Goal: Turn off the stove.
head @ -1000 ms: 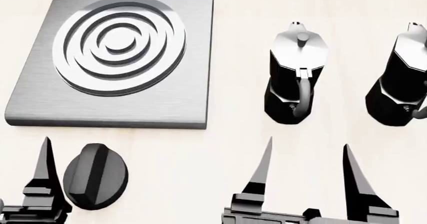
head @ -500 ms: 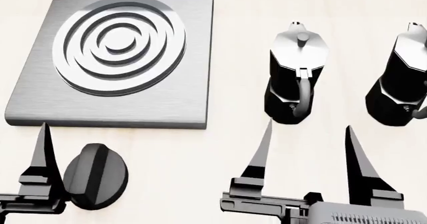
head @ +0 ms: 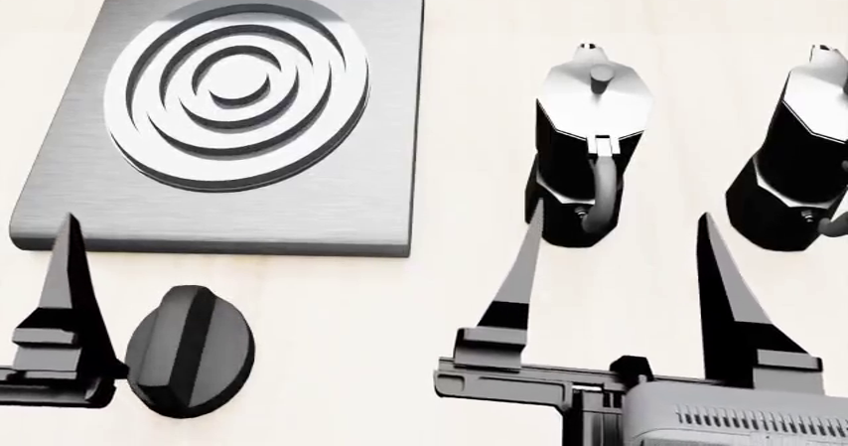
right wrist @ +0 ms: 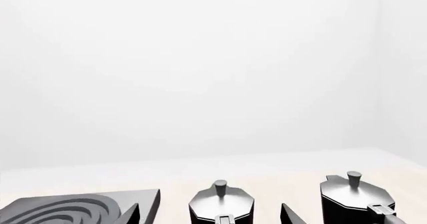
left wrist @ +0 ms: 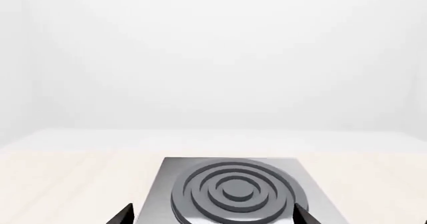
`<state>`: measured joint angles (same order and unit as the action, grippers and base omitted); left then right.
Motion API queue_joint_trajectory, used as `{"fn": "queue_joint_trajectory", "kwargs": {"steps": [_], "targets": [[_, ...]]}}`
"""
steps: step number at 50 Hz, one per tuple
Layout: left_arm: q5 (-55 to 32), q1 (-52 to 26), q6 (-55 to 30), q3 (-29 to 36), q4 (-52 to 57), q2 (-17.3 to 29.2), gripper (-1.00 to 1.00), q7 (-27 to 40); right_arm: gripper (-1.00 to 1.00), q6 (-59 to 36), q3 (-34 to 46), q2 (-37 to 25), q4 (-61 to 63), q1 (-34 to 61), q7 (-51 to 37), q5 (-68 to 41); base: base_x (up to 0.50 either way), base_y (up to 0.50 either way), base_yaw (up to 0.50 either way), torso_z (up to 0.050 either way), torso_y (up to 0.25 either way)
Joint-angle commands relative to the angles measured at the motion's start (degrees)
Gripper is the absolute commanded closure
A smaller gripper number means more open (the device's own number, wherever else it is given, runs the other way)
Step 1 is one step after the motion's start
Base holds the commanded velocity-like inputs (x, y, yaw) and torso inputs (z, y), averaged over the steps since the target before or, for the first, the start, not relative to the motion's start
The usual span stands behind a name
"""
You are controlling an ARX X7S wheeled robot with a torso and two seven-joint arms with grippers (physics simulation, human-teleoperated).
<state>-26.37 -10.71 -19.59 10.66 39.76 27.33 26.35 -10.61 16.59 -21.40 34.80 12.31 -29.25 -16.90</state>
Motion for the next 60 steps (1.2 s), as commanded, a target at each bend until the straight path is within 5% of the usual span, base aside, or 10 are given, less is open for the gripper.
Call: {"fn": "queue_joint_trajectory", "kwargs": {"steps": [1,60], "targets": [[0.1,-1.1,-1.1,-1.6,1.7,-0.5,-1.0,-0.3,-1.0,-0.6,-1.6,0.5,1.3,1.1,1.1,0.0,0.0,0.0,0.0,0.0,0.0],[-3.8,-7.7,-7.0,-2.9,8.8,2.2,-1.0,2.5,-1.0,-6.1,-2.6,-1.6,8.7,6.0,-0.6,-3.5,0.0,0.0,0.0,0.0,0.0]]}}
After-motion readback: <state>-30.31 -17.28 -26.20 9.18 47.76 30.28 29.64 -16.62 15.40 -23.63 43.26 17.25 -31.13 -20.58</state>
